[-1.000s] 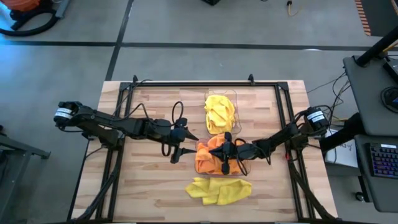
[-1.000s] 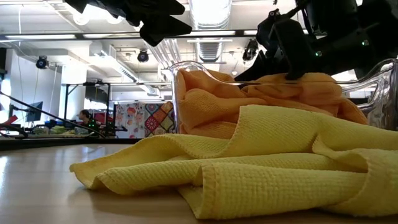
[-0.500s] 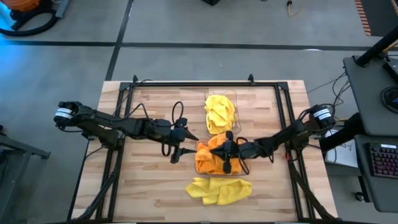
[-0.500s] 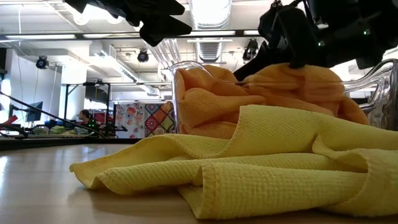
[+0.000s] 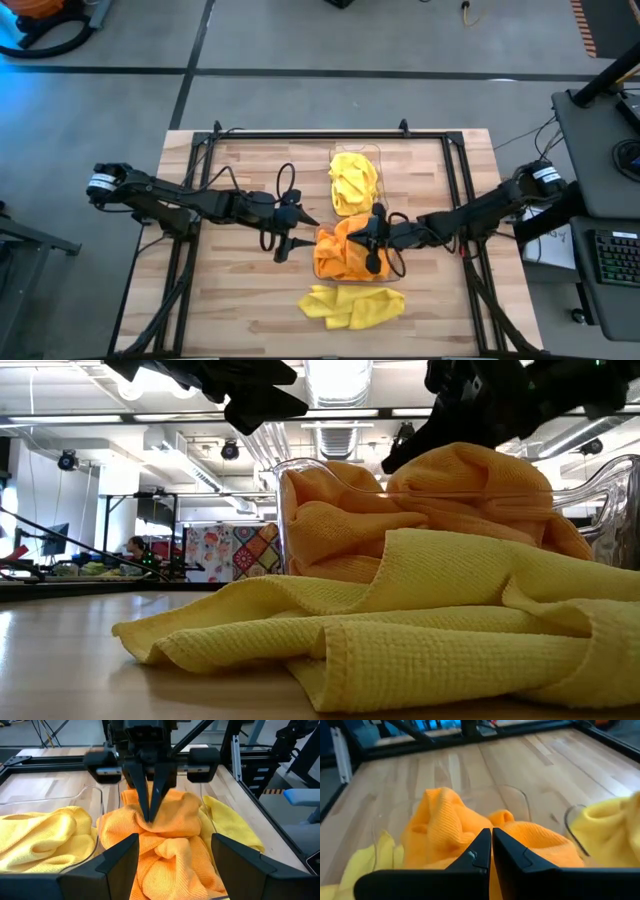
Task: Sort microfiber towel by color & place in baskets
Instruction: Put the orange towel into the bottom transparent bin
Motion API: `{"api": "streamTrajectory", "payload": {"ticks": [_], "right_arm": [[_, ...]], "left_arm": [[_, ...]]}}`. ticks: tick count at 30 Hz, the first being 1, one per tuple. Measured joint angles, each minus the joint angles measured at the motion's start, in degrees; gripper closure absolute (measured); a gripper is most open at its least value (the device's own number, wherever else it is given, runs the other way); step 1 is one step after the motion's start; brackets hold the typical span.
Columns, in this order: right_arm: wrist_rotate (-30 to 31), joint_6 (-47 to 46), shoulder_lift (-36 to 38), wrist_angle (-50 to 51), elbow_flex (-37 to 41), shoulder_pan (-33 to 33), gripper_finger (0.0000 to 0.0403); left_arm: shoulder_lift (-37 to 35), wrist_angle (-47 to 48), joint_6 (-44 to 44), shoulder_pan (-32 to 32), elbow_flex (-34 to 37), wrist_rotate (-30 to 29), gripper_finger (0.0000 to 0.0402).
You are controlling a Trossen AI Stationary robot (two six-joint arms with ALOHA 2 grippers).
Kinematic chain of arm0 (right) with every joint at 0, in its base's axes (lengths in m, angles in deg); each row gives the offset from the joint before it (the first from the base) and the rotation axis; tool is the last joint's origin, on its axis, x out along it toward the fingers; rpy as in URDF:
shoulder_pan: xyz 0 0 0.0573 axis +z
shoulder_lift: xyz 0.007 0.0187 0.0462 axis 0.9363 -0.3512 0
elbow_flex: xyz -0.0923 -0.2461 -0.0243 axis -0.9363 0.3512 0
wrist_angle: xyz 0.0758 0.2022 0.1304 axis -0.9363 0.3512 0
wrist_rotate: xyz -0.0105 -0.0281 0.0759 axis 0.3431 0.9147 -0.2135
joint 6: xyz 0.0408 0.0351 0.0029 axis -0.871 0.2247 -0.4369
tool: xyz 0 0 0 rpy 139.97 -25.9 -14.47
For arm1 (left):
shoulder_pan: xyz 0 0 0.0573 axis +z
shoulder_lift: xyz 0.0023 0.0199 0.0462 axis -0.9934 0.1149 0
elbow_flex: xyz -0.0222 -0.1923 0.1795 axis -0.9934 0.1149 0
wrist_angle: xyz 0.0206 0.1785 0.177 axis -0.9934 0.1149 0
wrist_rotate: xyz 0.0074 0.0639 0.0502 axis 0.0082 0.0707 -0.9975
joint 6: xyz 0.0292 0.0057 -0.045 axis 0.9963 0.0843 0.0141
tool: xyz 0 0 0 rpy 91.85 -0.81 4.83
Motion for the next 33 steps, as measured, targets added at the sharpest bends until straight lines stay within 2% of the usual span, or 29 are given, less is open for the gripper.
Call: {"api": "streamTrajectory", "payload": {"ticks": [5, 9, 23, 33], "right_arm": [[0.6, -2.6, 1.2, 15.2, -5.2, 0.0, 0.0391], [0.6, -3.1, -2.0, 21.2, -8.2, 0.0, 0.0391], [-0.2, -3.8, -11.5, 24.8, -11.5, 0.0, 0.0391], [-0.2, -3.7, -12.6, 24.8, -11.9, 0.0, 0.0390]], "left_arm": [[0.0, 0.0, 0.0, 0.0, 0.0, 0.0, 0.0170], [0.0, 0.0, 0.0, 0.0, 0.0, 0.0, 0.0170], [0.0, 0.0, 0.0, 0.0, 0.0, 0.0, 0.0170], [0.0, 0.0, -0.3, 0.0, 0.0, 0.0, 0.0170]]}}
